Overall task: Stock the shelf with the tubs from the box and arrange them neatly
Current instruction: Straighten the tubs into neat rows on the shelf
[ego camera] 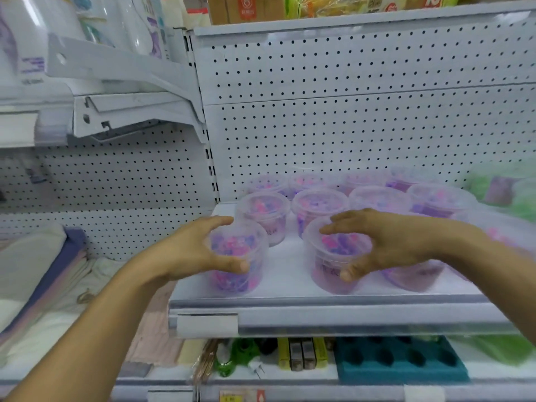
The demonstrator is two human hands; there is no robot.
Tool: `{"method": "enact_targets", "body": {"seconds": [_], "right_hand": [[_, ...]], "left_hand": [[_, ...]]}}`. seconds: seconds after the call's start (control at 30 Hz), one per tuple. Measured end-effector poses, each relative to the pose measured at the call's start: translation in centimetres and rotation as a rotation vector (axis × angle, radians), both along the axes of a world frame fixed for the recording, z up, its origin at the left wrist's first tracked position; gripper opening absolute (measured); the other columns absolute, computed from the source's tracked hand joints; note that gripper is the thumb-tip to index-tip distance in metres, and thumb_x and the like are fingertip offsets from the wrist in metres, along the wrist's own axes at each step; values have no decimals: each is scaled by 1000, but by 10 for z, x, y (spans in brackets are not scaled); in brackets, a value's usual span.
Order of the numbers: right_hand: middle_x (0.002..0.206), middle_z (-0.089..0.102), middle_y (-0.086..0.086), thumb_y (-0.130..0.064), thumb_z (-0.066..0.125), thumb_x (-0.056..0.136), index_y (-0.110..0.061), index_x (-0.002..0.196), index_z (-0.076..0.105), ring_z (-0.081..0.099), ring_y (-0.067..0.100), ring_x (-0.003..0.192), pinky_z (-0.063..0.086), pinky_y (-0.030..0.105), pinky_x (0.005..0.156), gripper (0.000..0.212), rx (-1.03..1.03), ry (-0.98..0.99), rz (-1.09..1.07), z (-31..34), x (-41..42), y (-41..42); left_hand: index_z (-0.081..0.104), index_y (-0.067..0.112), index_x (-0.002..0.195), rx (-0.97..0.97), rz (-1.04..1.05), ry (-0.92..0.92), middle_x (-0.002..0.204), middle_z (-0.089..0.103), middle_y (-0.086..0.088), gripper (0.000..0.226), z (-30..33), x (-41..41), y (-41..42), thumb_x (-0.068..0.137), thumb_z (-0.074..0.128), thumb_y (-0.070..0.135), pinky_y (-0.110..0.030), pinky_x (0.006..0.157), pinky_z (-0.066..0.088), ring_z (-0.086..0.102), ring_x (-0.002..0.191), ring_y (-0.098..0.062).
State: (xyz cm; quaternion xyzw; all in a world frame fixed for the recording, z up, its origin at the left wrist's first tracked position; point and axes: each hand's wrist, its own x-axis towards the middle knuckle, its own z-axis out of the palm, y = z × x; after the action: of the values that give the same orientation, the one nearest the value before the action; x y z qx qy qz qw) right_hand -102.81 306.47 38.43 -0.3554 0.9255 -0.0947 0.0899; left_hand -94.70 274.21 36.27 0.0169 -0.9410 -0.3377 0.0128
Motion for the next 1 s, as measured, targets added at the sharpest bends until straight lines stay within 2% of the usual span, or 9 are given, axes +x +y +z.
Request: {"method": "enact_targets", "body": {"seconds": [0.1, 0.23, 0.4, 0.63, 0.77, 0.83, 0.9, 1.0], "right_hand": [[152, 26, -20, -57, 70, 73, -48, 141, 33, 22, 5, 138, 19, 29, 112, 78, -81, 76, 0, -9, 8, 1], [153, 27, -15, -53, 68, 76, -45, 141, 33, 25, 11, 138, 23, 33, 112, 75, -93, 107, -1, -15, 10, 0], [155, 25, -11, -54, 65, 79, -41, 144, 30, 23, 14, 140, 24, 36, 110, 75, -74, 125, 16, -20, 7, -1], [154, 29, -6, -55, 63, 80, -37, 145, 31, 25, 18, 139, 24, 37, 108, 74, -96, 152, 34, -22, 7, -1], [157, 20, -4, -56, 62, 80, -39, 147, 25, 15, 18, 143, 19, 39, 113, 78, -118, 146, 24, -28, 11, 8], [158, 20, -5, -54, 61, 82, -40, 147, 25, 15, 18, 144, 23, 40, 112, 75, -123, 196, 23, -33, 13, 13], [157, 24, -6, -52, 60, 84, -41, 146, 28, 19, 18, 142, 29, 39, 108, 70, -137, 242, 24, -36, 14, 14], [156, 26, -6, -52, 60, 85, -40, 145, 30, 22, 17, 142, 31, 38, 107, 69, -132, 253, 33, -34, 13, 12]], "left_hand": [[42, 35, 139, -15, 37, 66, 148, 38, 12, 110, -4, 3, 14, 42, 84, 61, -24, 99, 30, 37, 130, -8], [36, 36, 143, 61, -3, 89, 148, 37, 13, 106, -7, -3, 40, 51, 89, 49, -23, 99, 29, 35, 130, -6], [34, 36, 144, 80, -20, 108, 149, 34, 16, 106, -12, -6, 51, 54, 87, 52, -23, 102, 27, 32, 131, -2], [36, 43, 140, 44, 18, 142, 147, 34, 18, 98, -18, -4, 53, 55, 82, 60, -23, 98, 28, 33, 121, 2], [36, 41, 141, 59, 50, 176, 150, 30, 19, 101, -23, 1, 57, 54, 80, 64, -23, 99, 27, 31, 124, 2], [40, 43, 138, 79, 73, 211, 147, 32, 19, 98, -27, 5, 61, 51, 80, 66, -25, 100, 27, 33, 128, -1], [45, 49, 127, 107, 76, 250, 137, 36, 20, 86, -29, 8, 66, 50, 80, 64, -24, 99, 28, 35, 125, -2], [45, 37, 134, 147, 112, 258, 135, 40, 17, 94, -28, 10, 67, 50, 84, 56, -22, 95, 30, 38, 117, -1]]}}
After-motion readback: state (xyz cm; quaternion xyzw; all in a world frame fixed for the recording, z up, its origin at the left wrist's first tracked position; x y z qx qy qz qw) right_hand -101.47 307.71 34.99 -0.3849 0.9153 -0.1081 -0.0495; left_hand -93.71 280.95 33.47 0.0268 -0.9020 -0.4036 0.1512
